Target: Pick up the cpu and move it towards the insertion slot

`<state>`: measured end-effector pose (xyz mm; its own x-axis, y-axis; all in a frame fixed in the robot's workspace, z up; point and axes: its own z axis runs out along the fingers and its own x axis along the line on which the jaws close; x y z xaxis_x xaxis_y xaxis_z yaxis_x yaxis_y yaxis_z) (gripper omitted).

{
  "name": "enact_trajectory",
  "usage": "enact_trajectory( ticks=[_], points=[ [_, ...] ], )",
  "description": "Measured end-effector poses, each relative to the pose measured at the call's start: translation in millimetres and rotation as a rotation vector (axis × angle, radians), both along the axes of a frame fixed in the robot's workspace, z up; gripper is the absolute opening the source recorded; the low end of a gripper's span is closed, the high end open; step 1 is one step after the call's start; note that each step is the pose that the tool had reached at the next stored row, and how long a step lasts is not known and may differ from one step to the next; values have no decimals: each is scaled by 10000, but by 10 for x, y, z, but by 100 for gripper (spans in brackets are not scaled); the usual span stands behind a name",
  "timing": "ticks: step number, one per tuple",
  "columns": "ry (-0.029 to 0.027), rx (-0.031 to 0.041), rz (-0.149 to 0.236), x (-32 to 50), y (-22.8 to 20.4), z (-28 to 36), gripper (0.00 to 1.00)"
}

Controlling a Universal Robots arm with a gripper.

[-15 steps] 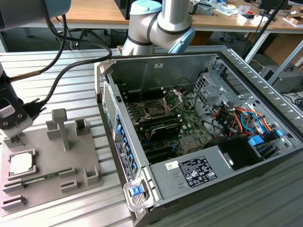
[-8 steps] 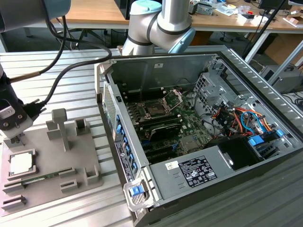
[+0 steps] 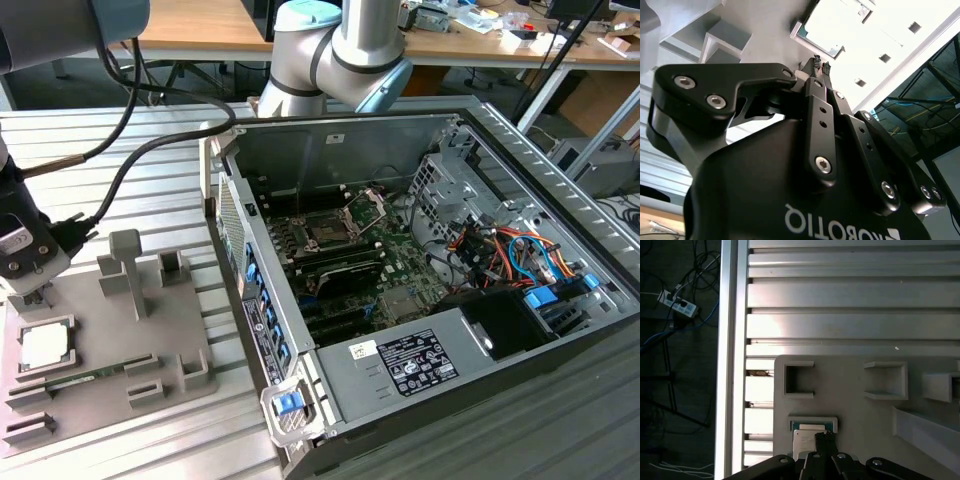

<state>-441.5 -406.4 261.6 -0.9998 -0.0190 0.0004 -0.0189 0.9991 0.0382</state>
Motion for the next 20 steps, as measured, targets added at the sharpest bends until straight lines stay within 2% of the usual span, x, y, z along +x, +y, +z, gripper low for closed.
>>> enact_trajectory(
  ticks=[20],
  points=[
    [0,-1,1,-2,-103,-53,11]
  ],
)
